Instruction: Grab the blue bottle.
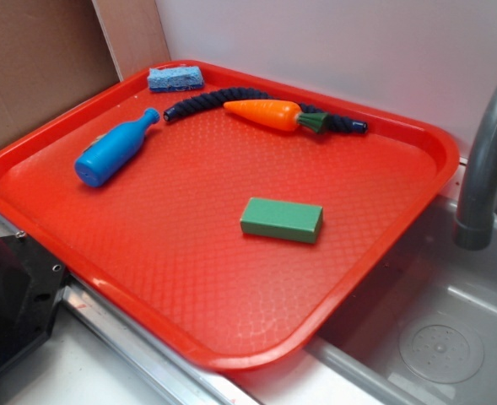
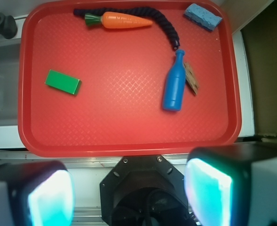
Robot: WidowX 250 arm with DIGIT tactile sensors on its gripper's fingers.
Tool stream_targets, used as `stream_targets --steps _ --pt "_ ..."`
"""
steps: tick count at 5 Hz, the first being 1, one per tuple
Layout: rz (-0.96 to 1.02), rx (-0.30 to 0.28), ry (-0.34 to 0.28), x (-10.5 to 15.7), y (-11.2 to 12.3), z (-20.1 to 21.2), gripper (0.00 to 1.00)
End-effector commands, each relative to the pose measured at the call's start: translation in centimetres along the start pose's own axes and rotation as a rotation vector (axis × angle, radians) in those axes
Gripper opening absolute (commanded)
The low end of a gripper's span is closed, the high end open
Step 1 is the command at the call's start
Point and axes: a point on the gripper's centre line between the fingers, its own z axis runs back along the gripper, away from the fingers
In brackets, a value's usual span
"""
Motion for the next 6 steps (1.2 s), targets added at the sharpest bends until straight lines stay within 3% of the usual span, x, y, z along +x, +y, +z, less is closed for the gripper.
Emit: stream_targets --steps 1,2,3,4,5,6 --pt "0.000 0.000 0.000 0.0 0.0 0.0 1.00" --pt "0.172 0.060 0.029 1.9 4.9 -5.0 1.00" --pt "0.245 0.084 0.038 2.9 7.0 -8.1 1.00" --pt "0.258 0.081 -0.012 4.5 8.4 -11.5 1.00" --pt "0.195 0.024 -0.050 5.5 8.2 -14.3 1.00" --pt "0.171 0.018 -0.025 6.1 8.2 -17.3 1.00"
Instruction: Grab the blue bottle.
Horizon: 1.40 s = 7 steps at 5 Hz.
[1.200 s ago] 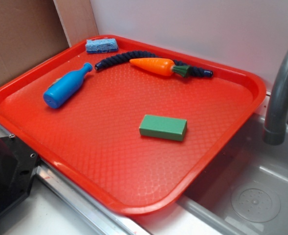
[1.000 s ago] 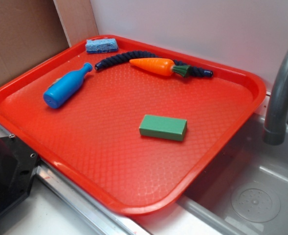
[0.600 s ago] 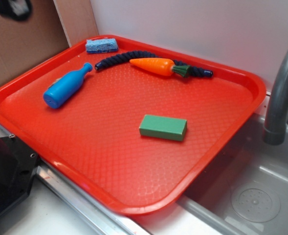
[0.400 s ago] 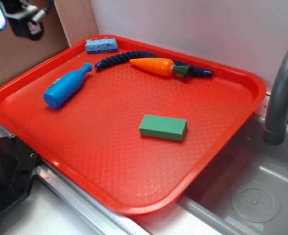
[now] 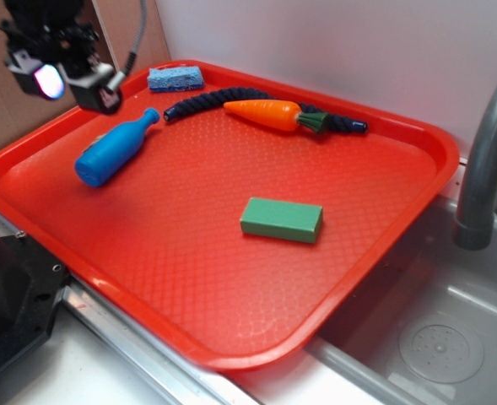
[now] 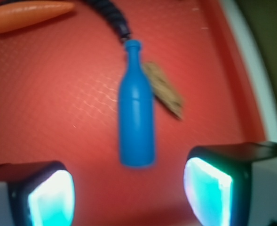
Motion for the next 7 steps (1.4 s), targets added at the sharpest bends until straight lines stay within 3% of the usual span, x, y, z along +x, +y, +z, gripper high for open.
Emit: stream_targets --steps 1,2,4,5,6,7 --pt "0.004 0.015 0.066 1.3 1.7 -5.0 1.00" --pt "0.037 0.049 0.112 1.1 3.1 -6.5 1.00" --pt "0.013 0.094 0.156 0.6 2.7 -8.4 1.00" --pt "0.004 0.102 0.139 0.6 2.1 -8.3 0.00" --pt "-0.026 0.074 0.105 0.8 0.7 -6.4 0.00" --pt "-0.076 0.007 0.058 1.2 -1.7 -1.8 0.00"
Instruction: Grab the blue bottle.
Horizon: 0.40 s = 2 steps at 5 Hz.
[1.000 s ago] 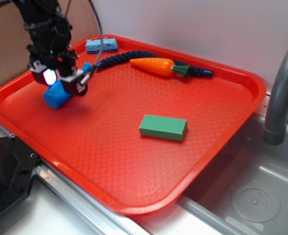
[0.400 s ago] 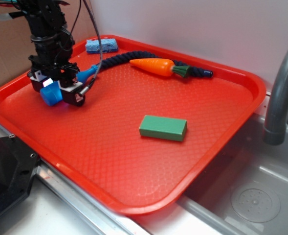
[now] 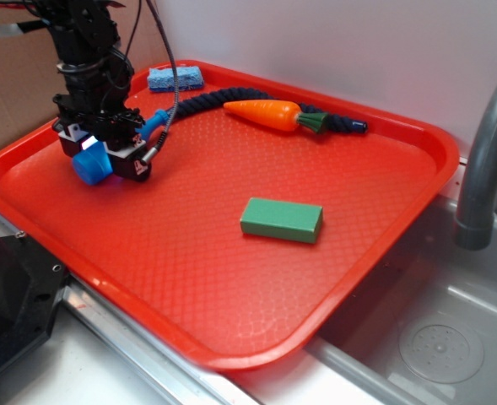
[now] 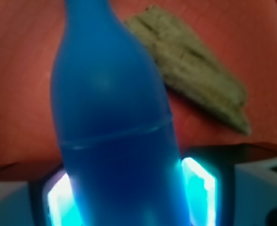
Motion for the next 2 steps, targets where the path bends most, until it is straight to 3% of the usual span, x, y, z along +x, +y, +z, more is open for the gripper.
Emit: stream_targets --steps 1,2 --pt "-0.115 -0.082 -0.142 -0.7 -3.6 10.0 0.00" --pt "-0.127 -0.101 -0.181 -1.4 -5.0 14.3 0.00"
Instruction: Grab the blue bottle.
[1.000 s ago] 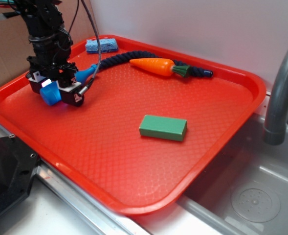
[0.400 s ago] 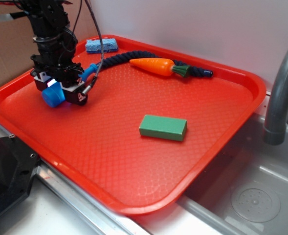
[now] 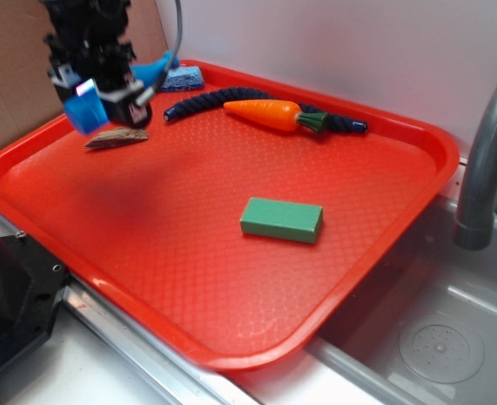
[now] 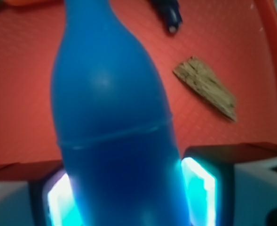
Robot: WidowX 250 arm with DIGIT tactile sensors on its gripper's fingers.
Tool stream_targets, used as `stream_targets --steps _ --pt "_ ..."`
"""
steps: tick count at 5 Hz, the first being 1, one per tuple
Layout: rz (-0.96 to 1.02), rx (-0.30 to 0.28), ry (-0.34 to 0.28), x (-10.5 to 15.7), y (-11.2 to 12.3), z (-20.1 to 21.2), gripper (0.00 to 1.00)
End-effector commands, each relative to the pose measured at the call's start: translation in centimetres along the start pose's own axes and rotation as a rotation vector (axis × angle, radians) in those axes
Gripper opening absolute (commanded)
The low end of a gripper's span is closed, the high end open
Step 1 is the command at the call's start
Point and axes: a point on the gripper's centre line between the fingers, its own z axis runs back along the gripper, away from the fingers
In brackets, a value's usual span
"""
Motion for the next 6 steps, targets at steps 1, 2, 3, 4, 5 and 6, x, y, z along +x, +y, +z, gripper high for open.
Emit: stream_targets --steps 1,2,3,4,5,6 --pt "0.009 0.024 -0.050 0.0 -2.8 7.9 0.00" --pt "0.006 -0.008 -0.022 -0.7 -3.3 10.0 0.00" --pt "-0.038 -0.010 -0.038 -1.5 -4.3 11.3 0.00" --pt "-0.046 -0.007 -0.046 -1.6 -4.6 11.4 0.00" --pt "-0.029 0.001 -0.040 -1.5 -4.6 11.2 0.00" --pt "-0.021 0.006 -0.027 -1.4 -4.4 10.9 0.00"
